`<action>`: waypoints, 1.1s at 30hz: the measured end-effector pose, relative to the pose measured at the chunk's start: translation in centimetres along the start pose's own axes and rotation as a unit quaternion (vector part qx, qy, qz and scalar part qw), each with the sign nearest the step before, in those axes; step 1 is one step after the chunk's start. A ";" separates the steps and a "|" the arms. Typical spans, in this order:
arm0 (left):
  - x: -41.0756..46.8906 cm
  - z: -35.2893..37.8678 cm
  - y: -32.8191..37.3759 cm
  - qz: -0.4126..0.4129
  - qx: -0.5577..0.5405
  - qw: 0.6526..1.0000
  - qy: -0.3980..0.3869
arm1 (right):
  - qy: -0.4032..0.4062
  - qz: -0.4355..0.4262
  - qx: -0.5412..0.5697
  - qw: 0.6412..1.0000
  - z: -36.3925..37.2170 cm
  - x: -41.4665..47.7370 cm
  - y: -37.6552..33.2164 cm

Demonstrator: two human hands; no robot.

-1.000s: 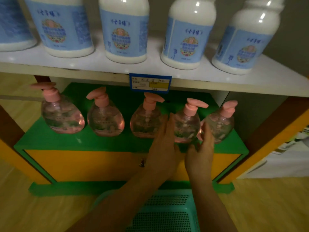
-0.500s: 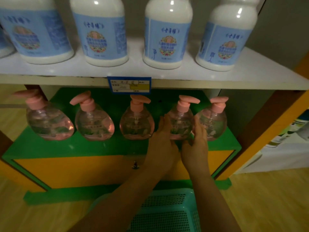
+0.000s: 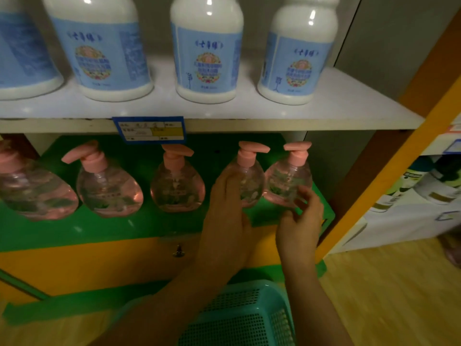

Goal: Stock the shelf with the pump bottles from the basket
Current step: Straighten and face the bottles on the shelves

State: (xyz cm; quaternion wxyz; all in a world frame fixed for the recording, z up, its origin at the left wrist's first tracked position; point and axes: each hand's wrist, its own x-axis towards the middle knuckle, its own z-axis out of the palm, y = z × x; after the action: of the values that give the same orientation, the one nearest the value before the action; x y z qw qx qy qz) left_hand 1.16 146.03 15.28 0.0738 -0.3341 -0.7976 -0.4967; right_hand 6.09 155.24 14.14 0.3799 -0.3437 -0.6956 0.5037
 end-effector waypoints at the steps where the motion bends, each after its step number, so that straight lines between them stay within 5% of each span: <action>1: -0.2 0.3 0.6 0.018 -0.020 1.000 -0.012 | 0.021 0.004 0.000 1.000 -0.6 0.3 0.1; 5: 1.2 2.4 3.1 -0.027 -0.040 0.992 -0.115 | -0.027 0.015 -0.014 0.999 -1.5 1.4 0.2; 12: 5.6 6.1 4.2 -0.143 0.020 0.972 -0.186 | -0.147 -0.002 -0.063 0.987 -1.9 2.6 0.6; 22: 5.5 4.3 3.9 -0.080 0.050 0.970 -0.223 | -0.164 -0.010 -0.086 0.983 -3.6 5.1 1.1; 33: 5.1 4.8 3.4 -0.104 0.021 0.967 -0.230 | -0.148 -0.037 -0.085 0.985 -3.2 5.4 1.6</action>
State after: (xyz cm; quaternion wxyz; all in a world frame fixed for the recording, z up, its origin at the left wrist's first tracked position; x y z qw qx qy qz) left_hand 0.33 153.41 17.74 -0.1571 -0.3529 -0.8337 -0.3946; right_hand 6.45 161.71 14.22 0.2607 -0.2703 -0.7968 0.4734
